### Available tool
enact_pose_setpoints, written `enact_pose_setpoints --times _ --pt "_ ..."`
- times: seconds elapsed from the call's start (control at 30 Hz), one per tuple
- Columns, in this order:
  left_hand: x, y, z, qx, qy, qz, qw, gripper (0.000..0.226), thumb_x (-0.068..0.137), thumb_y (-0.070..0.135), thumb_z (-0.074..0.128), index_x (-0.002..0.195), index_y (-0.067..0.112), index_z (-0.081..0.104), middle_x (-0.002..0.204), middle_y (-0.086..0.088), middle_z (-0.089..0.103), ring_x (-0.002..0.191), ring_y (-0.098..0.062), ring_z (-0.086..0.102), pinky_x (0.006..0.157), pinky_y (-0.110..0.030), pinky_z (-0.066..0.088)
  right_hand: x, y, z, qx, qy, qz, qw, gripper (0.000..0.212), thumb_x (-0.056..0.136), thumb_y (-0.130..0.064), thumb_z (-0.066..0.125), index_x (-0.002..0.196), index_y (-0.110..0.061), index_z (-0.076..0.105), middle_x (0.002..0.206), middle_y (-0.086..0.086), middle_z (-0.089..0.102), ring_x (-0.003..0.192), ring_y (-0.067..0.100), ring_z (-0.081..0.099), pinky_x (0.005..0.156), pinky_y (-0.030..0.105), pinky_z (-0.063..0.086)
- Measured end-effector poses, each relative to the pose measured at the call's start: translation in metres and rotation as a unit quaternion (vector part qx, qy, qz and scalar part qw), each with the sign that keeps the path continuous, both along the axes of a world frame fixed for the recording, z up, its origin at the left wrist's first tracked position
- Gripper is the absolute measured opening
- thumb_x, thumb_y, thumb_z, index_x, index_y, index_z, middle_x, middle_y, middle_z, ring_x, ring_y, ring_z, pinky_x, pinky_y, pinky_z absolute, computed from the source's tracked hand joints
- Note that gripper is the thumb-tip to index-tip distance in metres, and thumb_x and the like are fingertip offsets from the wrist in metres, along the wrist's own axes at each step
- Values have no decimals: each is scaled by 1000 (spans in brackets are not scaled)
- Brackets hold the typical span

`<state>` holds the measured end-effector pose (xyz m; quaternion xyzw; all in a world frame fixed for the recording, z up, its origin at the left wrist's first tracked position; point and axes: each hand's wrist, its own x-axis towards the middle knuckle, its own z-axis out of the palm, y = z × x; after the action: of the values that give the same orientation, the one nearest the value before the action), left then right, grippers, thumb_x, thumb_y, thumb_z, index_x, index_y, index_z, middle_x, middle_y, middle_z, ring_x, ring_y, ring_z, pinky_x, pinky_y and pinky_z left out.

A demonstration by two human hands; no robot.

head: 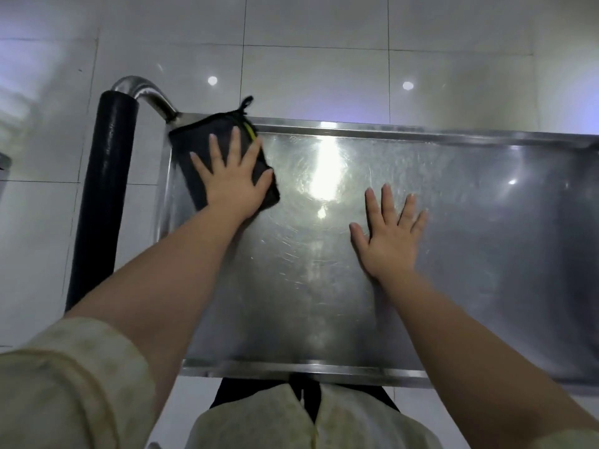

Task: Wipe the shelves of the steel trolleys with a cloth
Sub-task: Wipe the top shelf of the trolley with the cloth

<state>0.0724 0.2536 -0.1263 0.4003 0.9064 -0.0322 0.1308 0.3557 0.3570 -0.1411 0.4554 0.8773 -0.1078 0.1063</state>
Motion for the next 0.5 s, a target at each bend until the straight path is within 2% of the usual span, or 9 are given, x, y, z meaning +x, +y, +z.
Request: enact_pose_setpoints --times 0.07,0.2,0.3,0.37,0.5 --pt "36 36 1 11 -10 -51 999 69 89 68 19 152 44 4 163 4 -10 147 -39 -12 108 -72 -9 1 2 -1 2 10 -1 1000 69 95 -68 13 155 -38 -5 163 -6 -10 148 41 -11 115 63 -7" --pt "113 75 1 -3 -12 -188 982 68 89 71 10 152 46 6 164 6 -6 148 -37 -12 106 -73 -6 4 3 -2 3 33 -2 999 69 95 -63 19 156 -35 2 164 -7 -2 148 39 -9 116 62 -5" --pt "114 71 1 1 -9 -212 977 67 88 73 9 150 50 4 163 9 -5 148 -33 -11 106 -73 -7 5 3 -2 1 44 3 999 67 96 -60 19 156 -35 4 165 -7 -1 149 38 -10 116 62 -5" --pt "91 59 0 4 -6 -186 982 68 86 74 13 150 51 5 163 11 -4 149 -31 -9 107 -73 -6 4 2 -2 3 50 0 999 66 97 -61 19 156 -36 2 164 -8 -2 149 37 -11 116 61 -7" --pt "15 -2 -1 1 -5 8 1000 68 85 75 18 148 54 0 163 10 -5 149 -32 -8 105 -72 -8 4 2 -4 8 38 -2 999 67 97 -64 16 155 -37 -5 164 -8 -8 148 36 -16 116 61 -10"
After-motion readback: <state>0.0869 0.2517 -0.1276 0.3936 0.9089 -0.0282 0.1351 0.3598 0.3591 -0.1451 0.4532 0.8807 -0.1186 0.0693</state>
